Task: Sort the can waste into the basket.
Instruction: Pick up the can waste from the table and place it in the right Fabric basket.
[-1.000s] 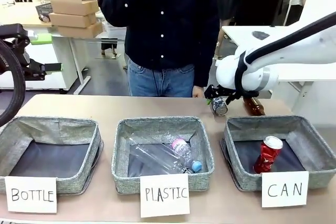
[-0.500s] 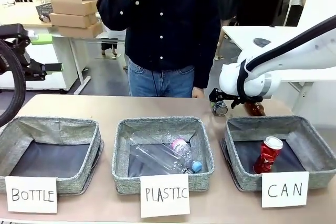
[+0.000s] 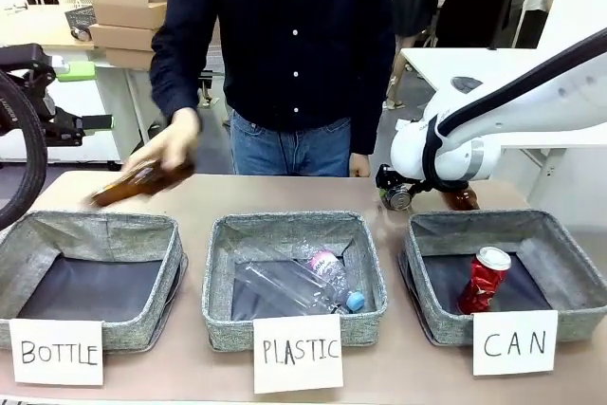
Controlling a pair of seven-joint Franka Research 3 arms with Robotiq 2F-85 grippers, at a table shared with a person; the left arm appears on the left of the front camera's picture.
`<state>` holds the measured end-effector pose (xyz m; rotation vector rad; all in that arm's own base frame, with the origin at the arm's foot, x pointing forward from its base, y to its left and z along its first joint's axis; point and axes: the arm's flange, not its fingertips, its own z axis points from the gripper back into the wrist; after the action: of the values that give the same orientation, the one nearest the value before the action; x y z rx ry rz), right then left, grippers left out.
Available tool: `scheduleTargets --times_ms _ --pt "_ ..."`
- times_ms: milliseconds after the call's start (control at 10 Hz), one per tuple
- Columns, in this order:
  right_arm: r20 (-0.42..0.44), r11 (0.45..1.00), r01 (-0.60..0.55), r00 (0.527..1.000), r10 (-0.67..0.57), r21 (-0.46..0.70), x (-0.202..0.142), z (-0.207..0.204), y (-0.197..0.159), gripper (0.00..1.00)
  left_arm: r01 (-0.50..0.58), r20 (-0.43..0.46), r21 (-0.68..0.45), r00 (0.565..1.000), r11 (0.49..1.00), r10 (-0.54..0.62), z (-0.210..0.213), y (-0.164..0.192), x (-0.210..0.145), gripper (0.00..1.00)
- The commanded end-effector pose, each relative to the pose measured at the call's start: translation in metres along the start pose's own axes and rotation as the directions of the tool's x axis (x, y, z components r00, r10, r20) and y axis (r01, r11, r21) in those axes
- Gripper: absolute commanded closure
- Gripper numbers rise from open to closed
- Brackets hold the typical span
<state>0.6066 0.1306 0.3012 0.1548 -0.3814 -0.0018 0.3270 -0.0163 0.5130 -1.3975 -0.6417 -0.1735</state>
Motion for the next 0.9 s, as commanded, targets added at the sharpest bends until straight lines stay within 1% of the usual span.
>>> scheduleTargets --times_ms 0,100,200,300,400,500,600,700,800 --pt "0.018 0.999 0.0 1.0 0.001 -0.038 0.004 -0.005 0.007 1.0 0.019 0.01 -0.023 1.0 1.0 -0.018 0.0 -0.001 -0.004 0.0" --pt "0.009 0.999 -0.005 1.0 0.005 -0.038 0.004 -0.005 0.007 1.0 0.019 0.01 -0.023 1.0 1.0 -0.018 0.0 -0.001 -0.004 0.0" --pt "0.003 0.999 -0.009 1.0 0.009 -0.039 0.004 -0.005 0.007 0.87 0.019 0.01 -0.023 1.0 1.0 -0.018 0.0 -0.001 -0.004 0.0" --pt "0.004 0.999 -0.011 1.0 0.011 -0.04 0.004 -0.003 0.007 0.97 0.019 0.01 -0.023 1.0 1.0 -0.018 0.0 -0.001 -0.004 0.0" --pt "0.007 0.999 -0.012 1.0 0.012 -0.037 0.004 0.0 0.007 1.0 0.019 0.01 -0.023 1.0 1.0 -0.018 0.0 -0.001 -0.004 0.0" --pt "-0.002 1.0 -0.007 1.0 0.007 -0.006 0.004 0.009 0.009 1.0 0.019 0.01 -0.023 1.0 1.0 -0.018 0.0 -0.001 -0.004 0.0" --pt "0.008 0.999 -0.033 0.999 0.033 0.002 0.003 0.023 0.01 1.0 0.019 0.01 -0.023 1.0 1.0 -0.018 0.0 -0.001 -0.004 0.0" --pt "0.027 0.995 -0.09 0.996 0.089 0.053 -0.005 0.068 0.012 1.0 0.019 0.01 -0.023 1.0 1.0 -0.018 0.0 -0.001 -0.004 0.0" --pt "0.047 0.987 -0.132 0.991 0.127 0.096 -0.02 0.128 0.013 1.0 0.019 0.01 -0.023 1.0 1.0 -0.018 0.0 -0.001 -0.004 0.0"
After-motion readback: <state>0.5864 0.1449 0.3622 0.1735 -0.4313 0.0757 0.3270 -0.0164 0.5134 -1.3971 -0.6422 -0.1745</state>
